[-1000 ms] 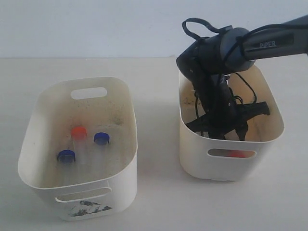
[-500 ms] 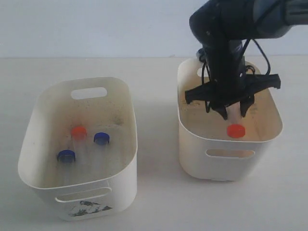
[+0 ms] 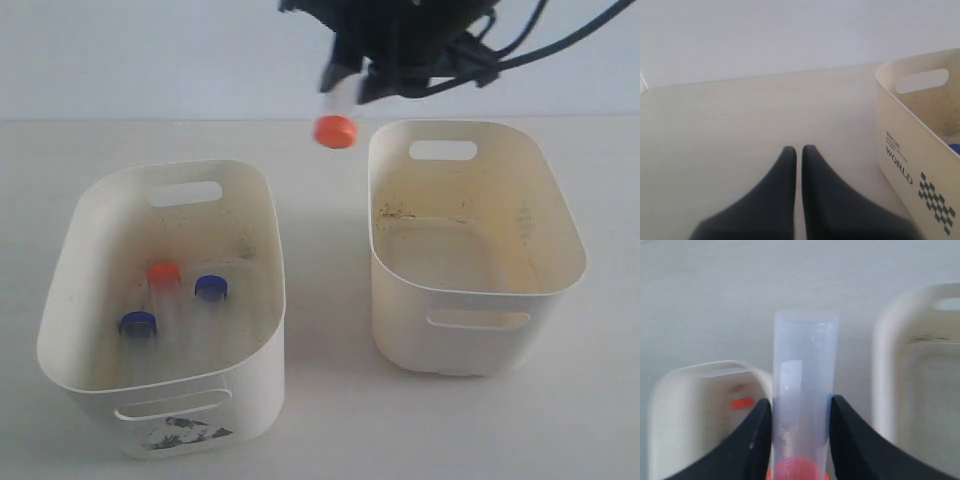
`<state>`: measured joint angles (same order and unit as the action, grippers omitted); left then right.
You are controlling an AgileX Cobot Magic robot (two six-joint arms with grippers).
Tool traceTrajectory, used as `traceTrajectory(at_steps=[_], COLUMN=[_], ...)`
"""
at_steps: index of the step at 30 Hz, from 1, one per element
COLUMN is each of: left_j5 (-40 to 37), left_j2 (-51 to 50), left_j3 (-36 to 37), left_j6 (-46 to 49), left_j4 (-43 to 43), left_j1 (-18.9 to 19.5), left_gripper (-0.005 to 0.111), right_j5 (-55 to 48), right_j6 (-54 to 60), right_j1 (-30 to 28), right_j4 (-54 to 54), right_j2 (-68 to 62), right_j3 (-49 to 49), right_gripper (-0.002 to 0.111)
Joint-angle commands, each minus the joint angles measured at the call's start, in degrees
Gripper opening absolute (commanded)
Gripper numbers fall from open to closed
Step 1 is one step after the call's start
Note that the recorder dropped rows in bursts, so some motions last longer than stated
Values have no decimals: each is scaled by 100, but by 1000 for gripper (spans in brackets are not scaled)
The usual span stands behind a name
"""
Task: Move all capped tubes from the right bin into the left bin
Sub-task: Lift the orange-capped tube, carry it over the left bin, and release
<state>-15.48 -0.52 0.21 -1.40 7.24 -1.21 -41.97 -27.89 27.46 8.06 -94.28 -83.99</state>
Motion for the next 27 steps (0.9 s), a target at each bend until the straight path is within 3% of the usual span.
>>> traceTrajectory(at_steps=[1,6,8,9,11,14,16,23,27], left_j5=[54,54,54,54,54,54,54,54,54], left_j2=[10,10,10,10,10,10,10,10,10], left_j3=[-21,-21,-21,-21,-21,-21,-21,-21,-21], left_j6=[-66,-66,-66,-66,-66,-66,-66,-66,-66], left_j4=[-64,-64,-64,-64,-64,-64,-64,-64,-64], left_j1=[6,6,6,6,6,6,6,6,6], left_gripper=[4,4,4,4,4,4,4,4,4], right_j5=[627,934,973,973,933,911,921,825,658], right_j6=[966,1029,1029,1050,1050,1209,1236,1284,1619], right_j1=[548,1128,1246,1278,1321,1321,1321,1321,1321], right_j4=[1268,1258,1258,1279,1382,1522,1519,1527,1527], right_j2=[-90,-512,-691,-757,-864,-927,-927,-810,-441], right_j3=[-6,-6,-6,-6,-6,-6,-6,-6,-6], right_gripper=[0,0,6,12,33,70,79,47,6])
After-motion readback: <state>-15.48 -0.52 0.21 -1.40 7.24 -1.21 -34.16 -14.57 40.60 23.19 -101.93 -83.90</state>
